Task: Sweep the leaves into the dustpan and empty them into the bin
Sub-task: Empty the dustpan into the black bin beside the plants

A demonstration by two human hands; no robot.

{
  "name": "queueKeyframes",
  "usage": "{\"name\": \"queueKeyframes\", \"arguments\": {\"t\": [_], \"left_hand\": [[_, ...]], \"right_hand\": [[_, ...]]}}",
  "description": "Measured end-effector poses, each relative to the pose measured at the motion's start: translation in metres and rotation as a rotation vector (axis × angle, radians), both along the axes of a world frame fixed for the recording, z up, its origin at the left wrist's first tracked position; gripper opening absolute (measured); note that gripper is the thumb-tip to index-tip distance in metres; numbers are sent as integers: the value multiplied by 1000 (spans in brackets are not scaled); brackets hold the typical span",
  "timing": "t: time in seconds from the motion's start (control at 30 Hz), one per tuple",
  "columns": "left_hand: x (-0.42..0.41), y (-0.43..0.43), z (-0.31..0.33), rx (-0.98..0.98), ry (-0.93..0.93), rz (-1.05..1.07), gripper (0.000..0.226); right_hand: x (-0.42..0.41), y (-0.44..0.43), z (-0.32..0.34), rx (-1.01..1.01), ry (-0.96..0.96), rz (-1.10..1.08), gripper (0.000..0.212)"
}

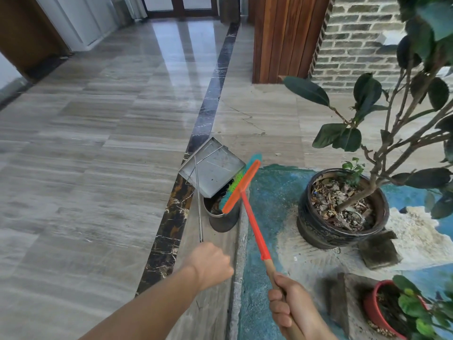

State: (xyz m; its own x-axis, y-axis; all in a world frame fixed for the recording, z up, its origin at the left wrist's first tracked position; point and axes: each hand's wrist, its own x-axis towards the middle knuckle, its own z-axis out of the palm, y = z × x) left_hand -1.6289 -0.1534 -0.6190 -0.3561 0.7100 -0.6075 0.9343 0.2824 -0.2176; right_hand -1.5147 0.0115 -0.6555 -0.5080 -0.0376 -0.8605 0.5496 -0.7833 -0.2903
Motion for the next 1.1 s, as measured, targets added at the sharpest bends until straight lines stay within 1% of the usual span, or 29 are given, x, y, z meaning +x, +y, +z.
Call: {"name": "queueKeyframes", "arguments": {"t": [0.07, 0.17, 0.27, 0.33, 0.4, 0.5, 0.57, 0.63, 0.7, 0.73, 0.8, 0.83, 0.87, 0.9, 0.97, 1.0, 1.03, 1.1], "left_hand": [[8, -1, -9, -14, -22, 27, 20], [13, 1, -16, 14, -41, 62, 20], [8, 9, -12, 29, -39, 40, 20], [2, 15, -4, 38, -33, 34, 23], [-7, 17, 9, 41, -20, 50, 26], [-23, 21, 41, 52, 44, 98, 25], [-30, 26, 71, 68, 106, 180, 24], [-33, 28, 93, 103, 156, 282, 25], [-38, 28, 125, 190, 198, 464, 27], [-41, 26, 142, 252, 219, 574, 26], [-49, 17, 180, 445, 238, 786, 19], [-52, 8, 203, 561, 249, 881, 12], [-54, -3, 225, 678, 258, 975, 10], [-56, -14, 240, 796, 257, 1055, 18], [-54, -40, 274, 977, 274, 1157, 34], [-51, -53, 284, 1042, 275, 1196, 40], [-45, -66, 295, 1102, 268, 1236, 42], [-28, -93, 312, 1175, 236, 1301, 43]], "right_hand": [[-2, 2, -4, -33, -27, -1, 14], [0, 6, -10, -46, -42, -4, 20], [1, 9, -8, -111, -50, -43, 20], [1, 11, -6, -116, -57, -52, 20], [1, 10, -2, -48, -50, -36, 19], [-1, 6, 12, 87, -11, 6, 15], [-2, 10, 30, 160, 24, 39, 18], [-2, 11, 42, 235, 49, 120, 24], [-4, 17, 67, 302, 125, 209, 27], [-6, 20, 82, 296, 133, 228, 24], [-9, 27, 113, 260, 163, 234, 22], [-10, 32, 133, 247, 205, 261, 25], [-14, 35, 154, 248, 232, 293, 28], [-16, 38, 175, 252, 266, 321, 29], [-20, 44, 221, 271, 358, 375, 21], [-21, 47, 242, 297, 392, 416, 24], [-19, 48, 263, 339, 421, 461, 29], [-9, 48, 300, 446, 502, 533, 27]]}}
